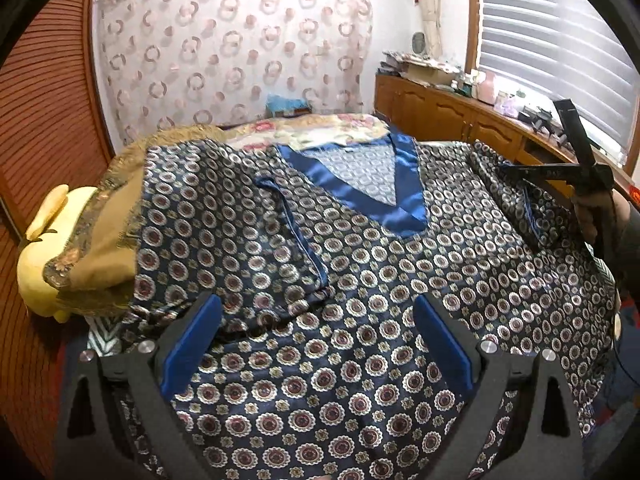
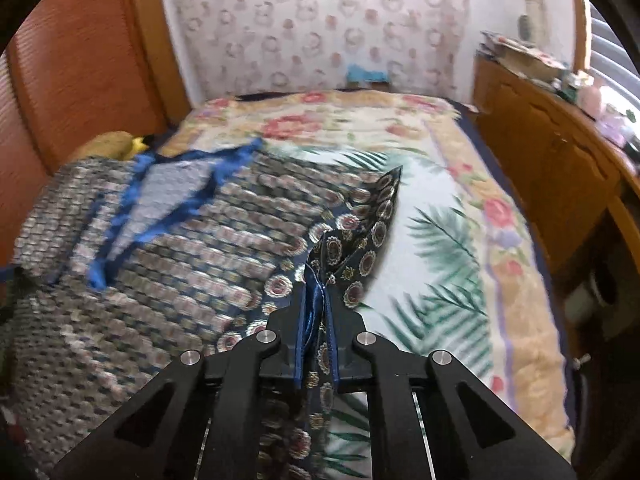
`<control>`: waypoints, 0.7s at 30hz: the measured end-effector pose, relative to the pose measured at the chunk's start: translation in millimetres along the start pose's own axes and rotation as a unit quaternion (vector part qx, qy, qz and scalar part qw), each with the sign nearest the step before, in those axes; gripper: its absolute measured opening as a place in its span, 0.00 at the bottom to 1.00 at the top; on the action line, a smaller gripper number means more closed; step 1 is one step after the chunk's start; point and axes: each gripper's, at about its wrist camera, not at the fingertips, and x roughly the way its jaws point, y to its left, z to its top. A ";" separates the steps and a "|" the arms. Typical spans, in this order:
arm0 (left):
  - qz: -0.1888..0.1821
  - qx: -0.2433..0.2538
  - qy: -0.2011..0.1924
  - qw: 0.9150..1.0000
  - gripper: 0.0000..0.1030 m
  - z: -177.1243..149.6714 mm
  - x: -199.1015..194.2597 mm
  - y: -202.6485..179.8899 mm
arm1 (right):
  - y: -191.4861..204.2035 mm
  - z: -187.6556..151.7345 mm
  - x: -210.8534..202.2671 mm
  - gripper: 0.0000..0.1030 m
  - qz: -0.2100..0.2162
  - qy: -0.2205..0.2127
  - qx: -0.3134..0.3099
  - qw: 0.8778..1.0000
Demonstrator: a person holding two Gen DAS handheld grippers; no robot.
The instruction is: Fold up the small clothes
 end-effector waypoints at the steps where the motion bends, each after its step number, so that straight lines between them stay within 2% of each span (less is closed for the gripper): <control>1: 0.002 -0.002 -0.004 1.000 0.94 0.8 -0.3 -1.0 | 4.8 2.4 -0.3 0.06 0.002 -0.001 -0.007 1.000; 6: 0.000 -0.019 -0.020 1.000 0.94 3.1 -9.1 5.4 | 25.4 10.8 -1.3 0.07 0.002 -0.006 -0.036 0.999; 13: 0.002 -0.020 -0.024 1.000 0.94 4.6 -14.2 8.5 | 27.8 11.7 -6.5 0.34 -0.018 -0.013 -0.039 0.999; 21: 0.003 -0.023 -0.022 0.999 0.94 4.0 -14.8 10.7 | 16.3 5.2 -14.1 0.38 -0.033 -0.016 -0.034 0.999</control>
